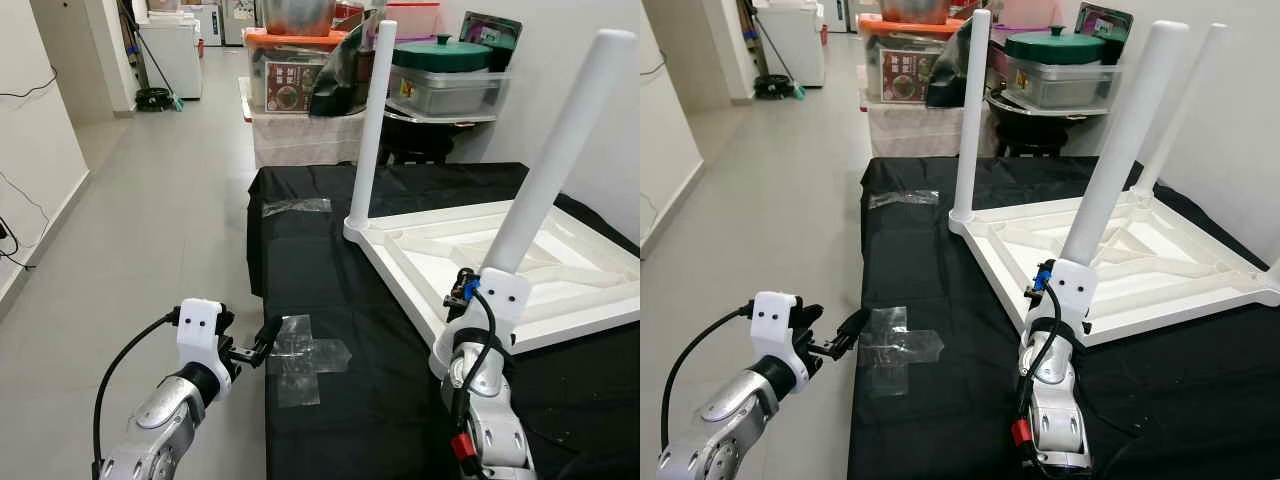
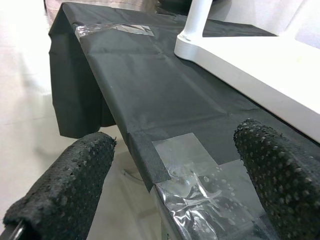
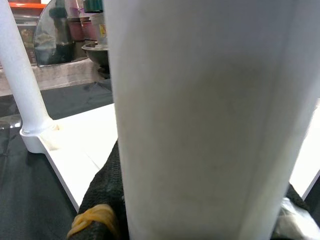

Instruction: Building children table

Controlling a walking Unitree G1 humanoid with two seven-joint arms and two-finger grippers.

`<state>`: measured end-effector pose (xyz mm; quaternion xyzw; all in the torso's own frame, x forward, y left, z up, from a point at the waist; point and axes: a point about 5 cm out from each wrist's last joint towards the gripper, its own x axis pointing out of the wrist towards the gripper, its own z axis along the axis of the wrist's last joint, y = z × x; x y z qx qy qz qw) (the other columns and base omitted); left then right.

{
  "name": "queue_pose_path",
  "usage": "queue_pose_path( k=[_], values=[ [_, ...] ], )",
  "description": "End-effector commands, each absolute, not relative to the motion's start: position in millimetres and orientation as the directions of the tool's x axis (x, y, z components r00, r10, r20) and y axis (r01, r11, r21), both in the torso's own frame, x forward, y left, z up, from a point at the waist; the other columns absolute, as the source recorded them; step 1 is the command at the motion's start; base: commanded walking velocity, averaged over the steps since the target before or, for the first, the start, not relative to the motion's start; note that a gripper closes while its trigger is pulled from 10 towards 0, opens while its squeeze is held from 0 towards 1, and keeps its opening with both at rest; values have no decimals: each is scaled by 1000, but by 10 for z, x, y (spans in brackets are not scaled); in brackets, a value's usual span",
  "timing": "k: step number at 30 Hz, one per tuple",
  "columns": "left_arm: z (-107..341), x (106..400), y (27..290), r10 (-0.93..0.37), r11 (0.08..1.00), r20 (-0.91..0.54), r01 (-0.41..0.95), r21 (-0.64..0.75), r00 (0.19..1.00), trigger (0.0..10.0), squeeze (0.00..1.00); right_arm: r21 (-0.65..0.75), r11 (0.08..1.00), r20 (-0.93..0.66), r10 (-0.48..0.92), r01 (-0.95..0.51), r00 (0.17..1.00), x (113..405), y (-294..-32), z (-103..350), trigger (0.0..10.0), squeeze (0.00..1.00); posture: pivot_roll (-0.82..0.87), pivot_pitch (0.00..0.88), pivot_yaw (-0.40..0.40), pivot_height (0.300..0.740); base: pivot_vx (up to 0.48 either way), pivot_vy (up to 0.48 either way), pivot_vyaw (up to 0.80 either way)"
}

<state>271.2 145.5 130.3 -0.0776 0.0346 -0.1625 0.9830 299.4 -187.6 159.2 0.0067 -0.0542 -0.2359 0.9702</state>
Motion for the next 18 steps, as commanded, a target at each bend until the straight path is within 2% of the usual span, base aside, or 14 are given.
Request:
queue_pose_path(
  k=[1,12,13,14,15,18],
  values=[
    [1272,2708,1445,-333,934,-58,321,-156,941,10000,0,43,876,113,-482,481,869,2981,-1945,1631,10000,0,61,0,-37,740,0,0,0],
    [1266,2712,1443,-334,934,-58,322,-156,941,10000,0,77,877,121,-480,473,869,2982,-1943,1659,10000,0,63,0,-36,740,0,0,0],
    [1266,2713,1444,-334,934,-58,322,-156,941,10000,0,84,878,126,-479,472,869,2981,-1941,1671,10000,141,63,0,-36,740,0,0,0],
    [1266,2713,1444,-334,934,-58,322,-156,941,10000,0,84,878,126,-479,472,869,2981,-1941,1671,10000,141,63,0,-36,740,0,0,0],
    [1267,2715,1444,-334,934,-58,322,-155,941,10000,0,88,878,130,-479,471,868,2979,-1940,1681,10000,494,63,0,-36,740,0,0,0],
    [1268,2718,1444,-336,933,-58,324,-154,940,10000,0,90,880,140,-475,467,869,2976,-1937,1696,10000,514,60,0,-33,740,0,0,0]
  ],
)
